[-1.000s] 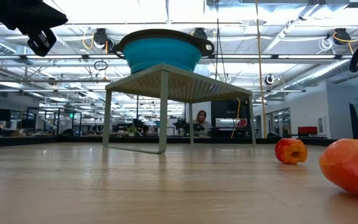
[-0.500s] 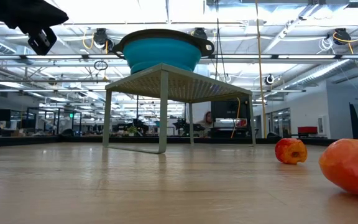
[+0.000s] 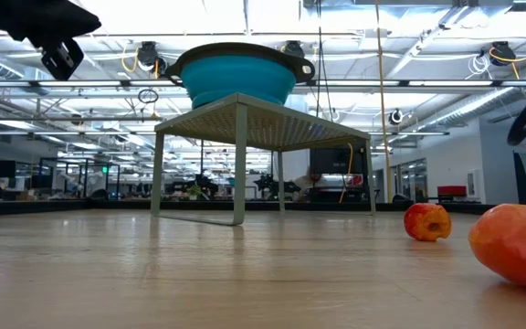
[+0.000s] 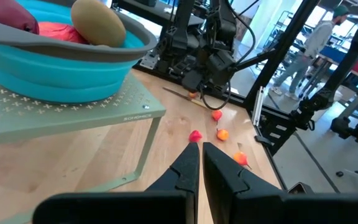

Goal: Pick & Place Fruit
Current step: Put the peach into the collapsible colander on the shelf

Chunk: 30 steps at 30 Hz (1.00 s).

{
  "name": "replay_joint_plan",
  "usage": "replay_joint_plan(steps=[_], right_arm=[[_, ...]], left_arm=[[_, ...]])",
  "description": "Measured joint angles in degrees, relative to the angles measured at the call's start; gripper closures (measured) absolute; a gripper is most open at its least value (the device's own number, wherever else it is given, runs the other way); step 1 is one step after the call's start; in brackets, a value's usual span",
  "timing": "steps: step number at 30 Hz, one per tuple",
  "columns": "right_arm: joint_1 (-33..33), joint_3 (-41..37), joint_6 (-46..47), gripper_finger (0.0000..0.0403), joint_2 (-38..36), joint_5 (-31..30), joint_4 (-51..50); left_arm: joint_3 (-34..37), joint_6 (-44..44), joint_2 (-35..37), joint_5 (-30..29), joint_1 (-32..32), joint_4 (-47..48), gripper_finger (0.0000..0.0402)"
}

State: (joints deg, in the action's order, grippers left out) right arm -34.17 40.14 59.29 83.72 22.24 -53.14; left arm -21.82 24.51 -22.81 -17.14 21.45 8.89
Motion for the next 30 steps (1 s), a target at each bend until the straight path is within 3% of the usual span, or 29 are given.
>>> replay_joint_plan(steps=[30], right_arm=[[0.0, -1.3, 0.0, 0.0195, -0.2, -2.6, 3.8]], left_arm=[[0.0, 0.0, 0.0, 0.1, 0.0, -0.2, 0.0383]])
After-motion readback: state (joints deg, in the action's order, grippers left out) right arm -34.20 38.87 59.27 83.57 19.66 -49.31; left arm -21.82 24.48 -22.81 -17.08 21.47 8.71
